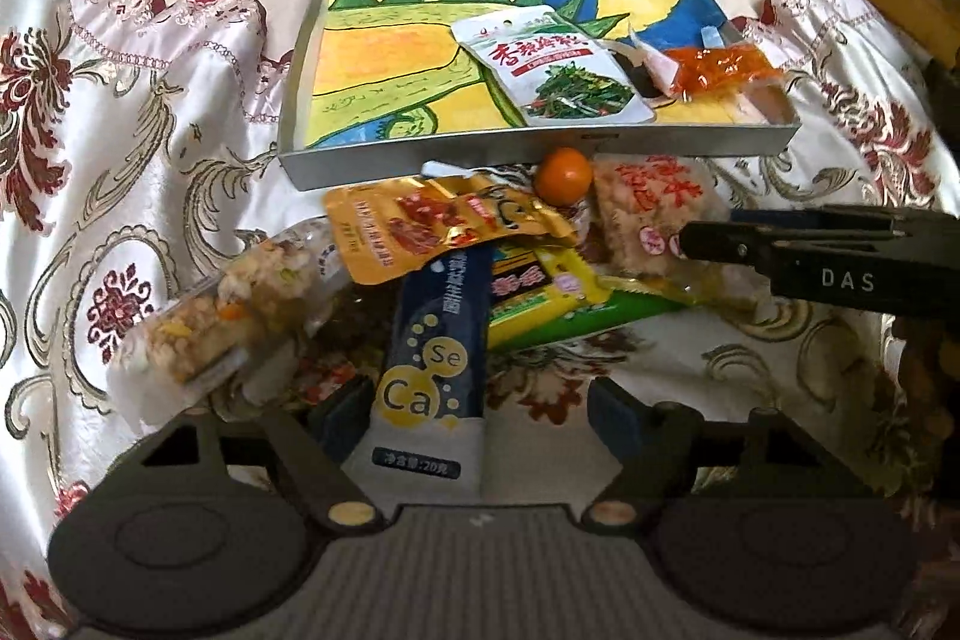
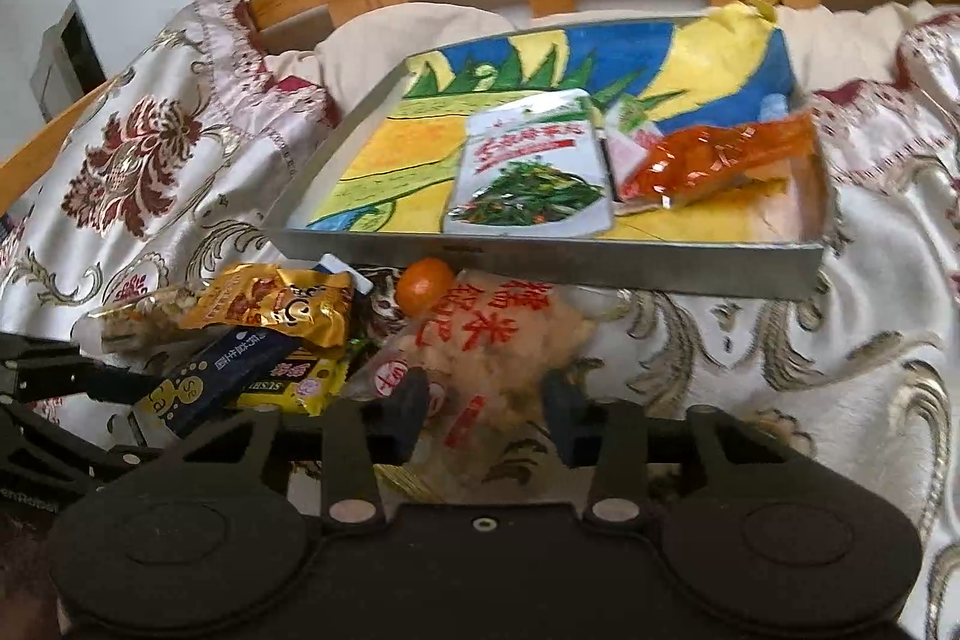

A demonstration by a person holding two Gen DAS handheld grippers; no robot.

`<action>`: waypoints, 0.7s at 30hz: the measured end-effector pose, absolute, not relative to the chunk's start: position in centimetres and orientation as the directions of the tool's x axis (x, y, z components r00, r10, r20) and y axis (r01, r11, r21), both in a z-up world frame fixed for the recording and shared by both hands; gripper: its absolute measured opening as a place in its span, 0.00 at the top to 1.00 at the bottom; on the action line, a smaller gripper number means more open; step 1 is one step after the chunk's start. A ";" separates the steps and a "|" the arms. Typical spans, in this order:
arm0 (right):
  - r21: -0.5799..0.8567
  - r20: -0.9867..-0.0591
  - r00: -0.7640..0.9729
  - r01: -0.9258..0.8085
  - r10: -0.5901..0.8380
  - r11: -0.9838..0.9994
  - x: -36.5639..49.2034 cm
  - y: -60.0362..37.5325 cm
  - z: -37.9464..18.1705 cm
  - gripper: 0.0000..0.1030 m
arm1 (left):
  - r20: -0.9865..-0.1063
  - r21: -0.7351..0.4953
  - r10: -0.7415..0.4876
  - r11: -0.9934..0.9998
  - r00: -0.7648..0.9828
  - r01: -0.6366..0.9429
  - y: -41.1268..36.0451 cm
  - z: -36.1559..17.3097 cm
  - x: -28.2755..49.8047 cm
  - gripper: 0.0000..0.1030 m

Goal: Organize snacks
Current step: 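Grasp the clear red-printed bag with the right tool while the left tool grasps the blue Ca stick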

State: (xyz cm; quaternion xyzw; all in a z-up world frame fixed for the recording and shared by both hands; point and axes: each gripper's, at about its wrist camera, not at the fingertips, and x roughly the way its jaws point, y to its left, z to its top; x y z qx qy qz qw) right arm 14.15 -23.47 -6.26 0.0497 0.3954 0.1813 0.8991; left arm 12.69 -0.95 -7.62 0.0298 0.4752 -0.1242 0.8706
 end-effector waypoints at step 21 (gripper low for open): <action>0.299 -0.635 0.618 -0.355 0.463 0.886 16.5 -22.7 -8.7 0.09 | -0.840 -0.068 -0.107 0.993 0.532 0.093 -0.4 -7.9 16.2 0.28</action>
